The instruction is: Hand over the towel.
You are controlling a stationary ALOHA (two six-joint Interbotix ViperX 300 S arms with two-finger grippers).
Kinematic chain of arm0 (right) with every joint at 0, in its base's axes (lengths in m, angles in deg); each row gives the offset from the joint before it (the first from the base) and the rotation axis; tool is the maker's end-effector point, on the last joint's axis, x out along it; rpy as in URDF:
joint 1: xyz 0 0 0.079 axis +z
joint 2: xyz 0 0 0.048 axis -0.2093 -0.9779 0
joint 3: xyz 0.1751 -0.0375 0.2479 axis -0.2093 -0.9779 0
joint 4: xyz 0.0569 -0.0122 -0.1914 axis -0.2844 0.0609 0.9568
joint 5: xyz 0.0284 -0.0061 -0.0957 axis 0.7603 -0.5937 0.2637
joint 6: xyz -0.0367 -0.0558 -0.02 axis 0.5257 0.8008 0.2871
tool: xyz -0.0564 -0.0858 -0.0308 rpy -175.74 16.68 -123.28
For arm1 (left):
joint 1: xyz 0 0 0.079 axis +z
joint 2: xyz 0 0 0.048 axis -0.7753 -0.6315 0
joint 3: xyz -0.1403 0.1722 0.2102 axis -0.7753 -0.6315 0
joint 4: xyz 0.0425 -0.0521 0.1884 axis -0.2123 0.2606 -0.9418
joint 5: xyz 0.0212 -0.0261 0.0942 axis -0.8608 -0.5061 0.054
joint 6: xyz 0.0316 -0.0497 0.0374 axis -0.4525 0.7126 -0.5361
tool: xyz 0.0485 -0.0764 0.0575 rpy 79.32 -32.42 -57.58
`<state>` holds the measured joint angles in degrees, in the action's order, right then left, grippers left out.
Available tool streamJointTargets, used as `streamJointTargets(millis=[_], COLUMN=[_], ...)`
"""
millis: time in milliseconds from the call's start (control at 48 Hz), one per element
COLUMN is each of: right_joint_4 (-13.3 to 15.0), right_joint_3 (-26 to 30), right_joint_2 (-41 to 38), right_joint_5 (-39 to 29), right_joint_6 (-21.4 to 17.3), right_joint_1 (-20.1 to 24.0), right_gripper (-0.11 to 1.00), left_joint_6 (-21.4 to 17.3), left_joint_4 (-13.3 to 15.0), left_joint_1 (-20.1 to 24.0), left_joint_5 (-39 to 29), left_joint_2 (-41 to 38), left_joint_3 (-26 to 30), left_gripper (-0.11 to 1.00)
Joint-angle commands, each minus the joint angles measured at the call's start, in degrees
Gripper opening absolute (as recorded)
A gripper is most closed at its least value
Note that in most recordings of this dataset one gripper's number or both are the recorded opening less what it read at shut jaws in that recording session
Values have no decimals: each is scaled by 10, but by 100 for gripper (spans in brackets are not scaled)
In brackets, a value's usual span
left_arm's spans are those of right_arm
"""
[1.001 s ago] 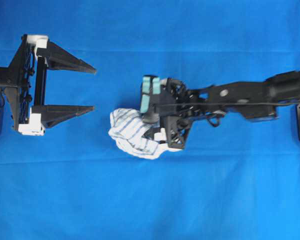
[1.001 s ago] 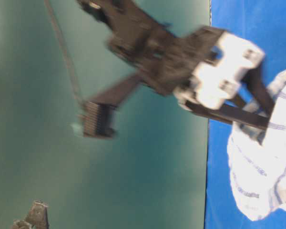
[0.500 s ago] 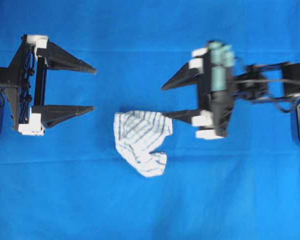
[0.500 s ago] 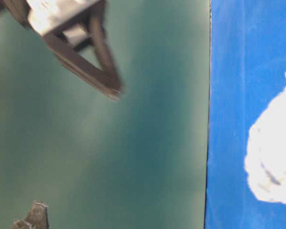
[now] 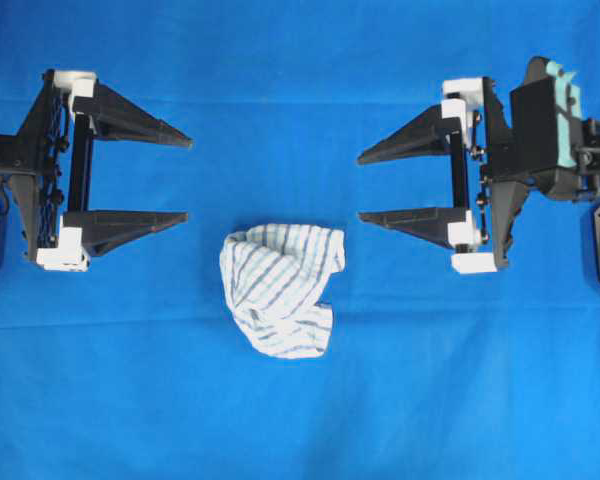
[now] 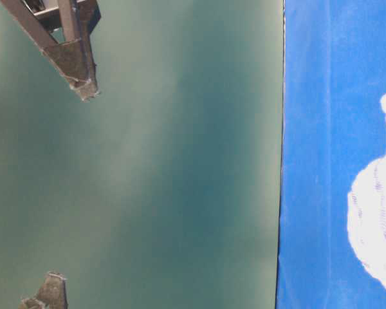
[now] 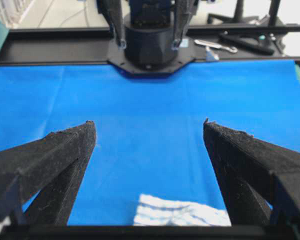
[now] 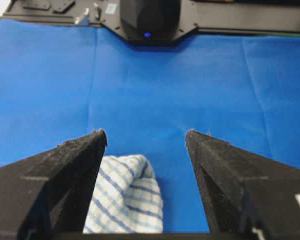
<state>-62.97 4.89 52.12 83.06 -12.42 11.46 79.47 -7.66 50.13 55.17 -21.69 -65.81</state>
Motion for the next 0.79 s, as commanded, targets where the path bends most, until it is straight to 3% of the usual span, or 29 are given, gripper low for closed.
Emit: streamJointTargets(millis=[0, 313, 771], right_joint_4=[0, 0, -6], right_joint_3=[2, -60, -258], right_joint_2=[18, 138, 351], right_joint_5=[4, -44, -19], right_joint_6=[1, 1, 0], right_joint_1=[1, 1, -4], right_gripper=[69, 69, 69], left_joint_6=[-2, -3, -2], left_joint_4=[1, 1, 1], left_joint_1=[0, 0, 1], left_joint_5=[-1, -72, -88], left_joint_2=[14, 127, 330], left_joint_3=[3, -37, -188], left_gripper=[92, 91, 91])
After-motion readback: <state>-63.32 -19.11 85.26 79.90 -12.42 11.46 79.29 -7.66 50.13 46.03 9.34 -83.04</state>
